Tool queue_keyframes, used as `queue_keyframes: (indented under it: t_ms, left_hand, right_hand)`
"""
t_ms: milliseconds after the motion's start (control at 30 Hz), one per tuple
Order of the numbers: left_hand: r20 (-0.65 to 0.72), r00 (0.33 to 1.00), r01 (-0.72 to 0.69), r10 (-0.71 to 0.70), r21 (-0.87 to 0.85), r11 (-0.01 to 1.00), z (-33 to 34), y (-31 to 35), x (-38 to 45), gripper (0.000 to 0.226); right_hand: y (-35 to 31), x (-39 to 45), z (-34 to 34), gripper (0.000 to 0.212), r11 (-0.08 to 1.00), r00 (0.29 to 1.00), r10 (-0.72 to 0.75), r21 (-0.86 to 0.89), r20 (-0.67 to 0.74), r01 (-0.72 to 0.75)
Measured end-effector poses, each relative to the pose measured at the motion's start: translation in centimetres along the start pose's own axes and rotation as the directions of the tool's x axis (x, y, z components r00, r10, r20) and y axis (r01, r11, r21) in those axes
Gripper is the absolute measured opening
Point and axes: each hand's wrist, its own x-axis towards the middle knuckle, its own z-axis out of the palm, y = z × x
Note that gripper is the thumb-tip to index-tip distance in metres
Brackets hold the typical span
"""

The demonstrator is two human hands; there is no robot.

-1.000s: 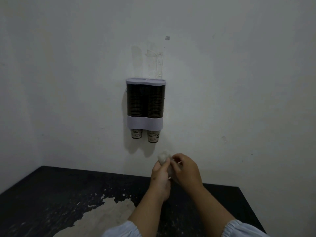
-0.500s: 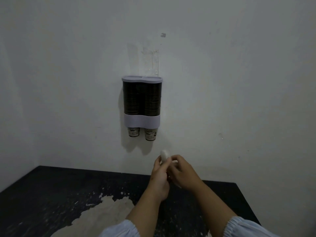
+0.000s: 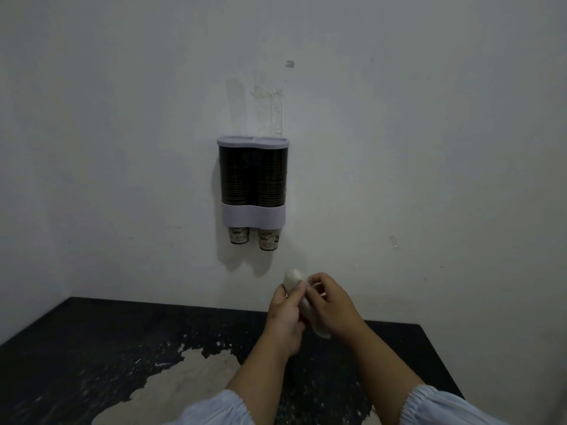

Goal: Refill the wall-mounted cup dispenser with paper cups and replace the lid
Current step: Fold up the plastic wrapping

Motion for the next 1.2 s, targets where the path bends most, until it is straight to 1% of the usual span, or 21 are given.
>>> queue_keyframes:
  t_ms: [100,233,267,333,400,567,667,800,933,1033,1133,1200]
  left_hand:
    - [-0.026,1.000,0.005,-0.005,0.004,1.000,-0.1,0.1,-0.2,0.027]
    - [-0.050,0.998,0.035,-0.035,-0.014,0.999,-0.4,-0.1,-0.6,0.031]
    - [-0.053,0.998,0.039,-0.040,-0.022,0.999,-0.4,-0.2,-0.7,0.032]
    - [-0.071,0.997,0.035,-0.037,-0.028,0.999,-0.3,-0.3,-0.9,0.033]
    - [-0.091,0.995,0.031,-0.033,-0.026,0.999,-0.2,-0.4,-0.9,0.034]
    - [-0.099,0.995,0.029,-0.032,-0.030,0.999,0.0,-0.5,-1.4,0.034]
    - [-0.126,0.992,0.013,-0.009,0.034,0.999,0.0,-0.5,-1.6,0.033]
    - [-0.170,0.985,0.040,-0.023,0.097,0.994,-0.7,-0.7,-2.3,0.032]
    - [-0.171,0.983,0.096,-0.070,0.149,0.984,-1.6,-0.8,-3.7,0.039]
    - [-0.147,0.986,0.108,-0.082,0.183,0.977,-2.0,-0.4,-4.9,0.037]
    - [-0.113,0.991,0.101,-0.077,0.226,0.969,-2.8,-0.2,-6.4,0.036]
    - [-0.097,0.990,0.127,-0.105,0.255,0.958,-3.2,-0.4,-7.8,0.040]
  right_hand:
    - [0.2,-0.2,0.3,0.019,1.000,0.998,-0.005,-0.022,-0.062,0.003]
    - [0.9,-0.4,0.4,0.040,0.993,0.995,0.031,-0.107,-0.099,-0.041]
    - [1.0,-0.4,0.3,0.039,0.990,0.996,0.040,-0.133,-0.085,-0.051]
    - [1.1,-0.6,0.3,0.031,0.985,0.999,0.038,-0.165,-0.032,-0.043]
    - [1.3,-1.0,0.3,0.028,0.989,0.999,0.033,-0.147,0.009,-0.032]
    - [1.6,-1.7,-0.5,0.025,0.990,0.999,-0.017,-0.142,0.032,0.021]
    - [1.5,-2.4,-0.5,0.024,0.992,0.999,-0.027,-0.125,0.032,0.031]
    - [1.4,-4.0,0.1,0.029,0.983,0.998,-0.049,-0.174,0.046,0.056]
    - [1.0,-6.0,0.6,0.036,0.980,0.998,-0.051,-0.190,0.025,0.055]
    - [0.5,-7.5,0.9,0.040,0.980,0.999,-0.031,-0.196,0.005,0.032]
    - [-0.1,-9.7,1.2,0.036,0.988,1.000,0.005,-0.156,-0.025,-0.009]
    - [-0.5,-11.4,1.4,0.033,0.989,0.997,0.017,-0.148,-0.073,-0.028]
